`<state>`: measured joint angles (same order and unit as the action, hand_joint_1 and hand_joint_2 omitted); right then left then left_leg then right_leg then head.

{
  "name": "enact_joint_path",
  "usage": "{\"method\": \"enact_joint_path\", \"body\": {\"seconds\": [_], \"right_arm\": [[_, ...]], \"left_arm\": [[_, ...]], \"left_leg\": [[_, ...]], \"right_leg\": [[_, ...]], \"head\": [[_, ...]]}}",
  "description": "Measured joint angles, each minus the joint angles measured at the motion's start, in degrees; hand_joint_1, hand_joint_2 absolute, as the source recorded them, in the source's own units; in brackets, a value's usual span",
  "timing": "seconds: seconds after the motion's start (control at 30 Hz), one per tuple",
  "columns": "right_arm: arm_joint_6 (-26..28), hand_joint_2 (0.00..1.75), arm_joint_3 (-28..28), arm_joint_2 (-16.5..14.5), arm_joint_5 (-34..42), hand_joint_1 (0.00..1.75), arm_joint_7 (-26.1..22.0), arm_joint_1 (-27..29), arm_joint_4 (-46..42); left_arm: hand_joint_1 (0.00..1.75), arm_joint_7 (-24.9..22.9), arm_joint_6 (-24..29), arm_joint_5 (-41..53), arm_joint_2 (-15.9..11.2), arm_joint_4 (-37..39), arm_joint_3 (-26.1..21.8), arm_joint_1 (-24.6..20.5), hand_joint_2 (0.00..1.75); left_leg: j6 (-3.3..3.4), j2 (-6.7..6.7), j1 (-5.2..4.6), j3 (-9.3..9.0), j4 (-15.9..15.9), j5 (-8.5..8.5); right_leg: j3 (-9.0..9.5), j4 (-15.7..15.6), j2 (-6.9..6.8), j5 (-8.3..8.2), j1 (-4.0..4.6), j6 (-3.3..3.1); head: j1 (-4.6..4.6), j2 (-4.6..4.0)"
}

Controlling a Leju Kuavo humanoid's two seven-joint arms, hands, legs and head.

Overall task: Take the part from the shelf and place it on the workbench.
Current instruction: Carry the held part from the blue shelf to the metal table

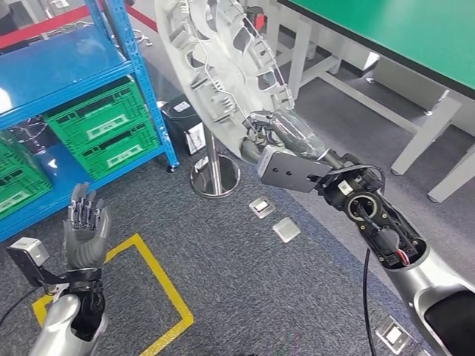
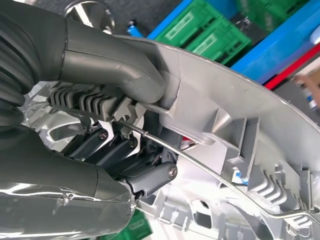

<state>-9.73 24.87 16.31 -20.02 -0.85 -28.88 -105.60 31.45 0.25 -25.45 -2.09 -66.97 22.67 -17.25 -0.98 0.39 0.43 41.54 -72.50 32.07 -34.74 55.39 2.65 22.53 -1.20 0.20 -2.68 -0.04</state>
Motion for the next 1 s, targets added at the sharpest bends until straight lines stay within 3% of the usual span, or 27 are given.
{"method": "enact_joint_path", "body": {"seconds": [0.03, 0.07, 0.13, 0.2, 0.27, 0.3, 0.33, 0.37, 0.43, 0.5, 0.53, 0.57, 0.6, 0.67, 0.7, 0.77, 0.8, 0.87, 0.93, 1.0], "right_arm": [[0.01, 1.75, 0.06, 0.0, 0.02, 1.75, 0.01, 0.0, 0.03], [0.01, 1.75, 0.13, 0.0, 0.04, 1.75, -0.03, -0.01, 0.06], [0.04, 1.75, 0.25, -0.01, 0.09, 1.75, -0.19, -0.07, 0.08], [0.09, 1.75, 0.3, -0.02, 0.09, 1.75, -0.4, -0.13, 0.12], [0.11, 1.75, 0.3, -0.02, 0.09, 1.75, -0.52, -0.13, 0.2], [0.11, 1.75, 0.29, -0.01, 0.09, 1.75, -0.56, -0.07, 0.22], [0.11, 1.75, 0.29, -0.01, 0.1, 1.75, -0.61, -0.08, 0.25], [0.11, 1.75, 0.3, -0.01, 0.1, 1.75, -0.64, -0.11, 0.27], [0.11, 1.75, 0.34, -0.02, 0.11, 1.75, -0.69, -0.16, 0.32], [0.11, 1.75, 0.36, -0.02, 0.11, 1.75, -0.69, -0.08, 0.43], [0.13, 1.75, 0.36, -0.02, 0.11, 1.75, -0.69, -0.04, 0.5], [0.15, 1.75, 0.34, -0.02, 0.1, 1.75, -0.69, -0.04, 0.55], [0.17, 1.75, 0.33, -0.02, 0.1, 1.75, -0.73, -0.05, 0.58], [0.22, 1.75, 0.27, -0.02, 0.09, 1.75, -0.86, -0.09, 0.6], [0.28, 1.75, 0.21, -0.02, 0.09, 1.75, -0.92, -0.07, 0.6], [0.45, 1.75, -0.05, 0.02, 0.1, 1.75, -0.93, 0.11, 0.6], [0.51, 1.75, -0.21, 0.03, 0.1, 1.75, -0.92, 0.24, 0.58], [0.56, 1.75, -0.49, 0.04, 0.11, 1.75, -0.93, 0.37, 0.56], [0.69, 1.75, -0.63, 0.05, 0.07, 1.75, -0.92, 0.61, 0.56], [0.85, 1.75, -0.71, 0.06, -0.09, 1.75, -0.84, 1.05, 0.56]], "left_arm": [[0.0, 0.01, 0.04, -0.01, -0.07, 0.0, 0.0, 0.07, 1.75], [0.0, 0.02, 0.05, -0.01, -0.13, -0.01, 0.0, 0.09, 1.75], [0.0, 0.08, 0.08, -0.03, -0.23, -0.01, 0.0, 0.04, 1.75], [0.0, 0.14, 0.08, -0.1, -0.28, -0.01, 0.0, 0.07, 1.75], [0.0, 0.17, 0.09, -0.16, -0.28, -0.02, 0.0, 0.05, 1.75], [0.0, 0.17, 0.1, -0.16, -0.26, -0.02, 0.0, -0.04, 1.75], [0.0, 0.19, 0.12, -0.16, -0.21, -0.02, 0.0, -0.14, 1.75], [0.0, 0.21, 0.14, -0.17, -0.16, -0.02, 0.0, -0.19, 1.75], [0.0, 0.24, 0.14, -0.17, -0.1, -0.02, 0.0, -0.08, 1.75], [0.0, 0.24, 0.14, -0.18, -0.14, -0.02, 0.0, 0.17, 1.75], [0.0, 0.24, 0.13, -0.18, -0.14, -0.02, 0.0, 0.24, 1.75], [0.0, 0.25, 0.1, -0.17, -0.12, -0.02, 0.0, 0.26, 1.75], [0.0, 0.26, 0.06, -0.16, -0.1, -0.02, 0.0, 0.25, 1.75], [0.0, 0.33, -0.09, -0.14, -0.09, -0.02, 0.0, 0.25, 1.75], [0.0, 0.37, -0.17, -0.13, -0.09, -0.02, 0.0, 0.28, 1.75], [0.0, 0.44, -0.27, -0.08, -0.07, -0.02, 0.0, 0.32, 1.75], [0.0, 0.46, -0.28, -0.05, -0.07, -0.02, 0.0, 0.31, 1.75], [0.0, 0.52, -0.29, 0.02, -0.09, -0.02, 0.0, 0.29, 1.75], [0.0, 0.55, -0.33, 0.07, -0.14, -0.02, 0.0, 0.51, 1.75], [0.0, 0.45, -0.6, 0.2, -0.19, 0.01, 0.0, 0.85, 1.75]], "left_leg": [[-0.01, -0.1, 0.09, -0.4, 1.02, -1.14], [0.03, -0.51, 0.21, -1.91, 4.34, -3.15], [0.15, -2.93, 0.6, -5.87, 12.9, -6.82], [0.38, -4.52, 0.69, -7.76, 17.09, -7.92], [0.95, -3.48, 0.52, -7.9, 17.41, -7.9], [1.35, -2.77, 0.52, -8.05, 17.67, -8.04], [1.79, -2.09, 0.57, -8.21, 17.99, -8.21], [2.16, -1.39, 0.61, -8.35, 18.32, -8.37], [2.59, -0.2, 0.31, -8.43, 18.48, -8.39], [2.73, 1.14, 0.07, -8.44, 18.41, -8.27], [2.74, 1.84, -0.01, -8.46, 18.35, -8.19], [2.69, 2.47, -0.05, -8.5, 18.26, -8.08], [2.55, 3.05, -0.11, -8.57, 18.12, -7.93], [2.14, 4.12, -0.47, -8.58, 17.75, -7.58], [1.93, 4.65, -0.65, -8.6, 17.64, -7.46], [1.5, 5.81, -0.79, -8.72, 17.64, -7.34], [1.18, 5.69, -0.68, -8.77, 17.46, -7.05], [0.58, 3.34, -0.33, -7.7, 14.66, -4.99], [0.22, 0.5, -0.09, -4.18, 7.01, -1.12], [-0.02, -0.12, -0.06, -0.8, 0.31, 0.94]], "right_leg": [[0.0, 0.01, 0.76, -0.04, -0.07, 0.06], [0.02, 0.02, 1.53, -0.09, -0.16, 0.18], [-0.12, 0.07, 2.94, -0.19, -0.31, 0.63], [-0.5, 0.03, 4.24, -0.4, -0.41, 1.37], [-0.82, -0.26, 5.59, -0.74, -0.58, 2.24], [-1.01, -0.1, 5.34, -0.6, -0.57, 2.58], [-1.53, 0.9, 4.22, 0.11, -0.49, 2.83], [-2.6, 3.22, 2.52, 1.52, -0.35, 3.01], [-5.99, 10.93, -0.97, 5.45, -0.22, 3.19], [-8.45, 16.71, -2.06, 7.36, -0.27, 3.32], [-8.14, 16.49, -2.3, 6.75, -0.27, 3.28], [-6.57, 13.71, -2.62, 5.16, -0.24, 3.16], [-4.21, 9.37, -3.61, 3.22, -0.11, 2.94], [-0.55, 2.16, -5.87, 0.89, 0.57, 2.25], [0.14, 0.54, -6.43, 0.59, 0.87, 1.9], [0.01, 0.14, -5.26, 0.52, 1.0, 1.26], [0.04, 0.01, -4.57, 0.39, 0.89, 0.98], [0.13, -0.29, -3.33, 0.02, 0.54, 0.36], [0.02, -0.36, -2.11, -0.2, 0.36, 0.01], [-0.1, -0.34, -0.59, -0.29, 0.3, -0.09]], "head": [[0.05, 0.0], [0.1, 0.0], [0.23, 0.0], [0.18, 0.0], [0.09, 0.0], [0.07, 0.0], [-0.18, 0.0], [-0.58, 0.0], [-1.38, 0.0], [-1.6, 0.0], [-1.67, 0.0], [-1.81, 0.0], [-1.96, 0.0], [-2.14, 0.0], [-2.02, 0.0], [-1.61, 0.0], [-1.44, 0.0], [-1.03, 0.0], [-0.44, 0.0], [-0.13, 0.0]]}}
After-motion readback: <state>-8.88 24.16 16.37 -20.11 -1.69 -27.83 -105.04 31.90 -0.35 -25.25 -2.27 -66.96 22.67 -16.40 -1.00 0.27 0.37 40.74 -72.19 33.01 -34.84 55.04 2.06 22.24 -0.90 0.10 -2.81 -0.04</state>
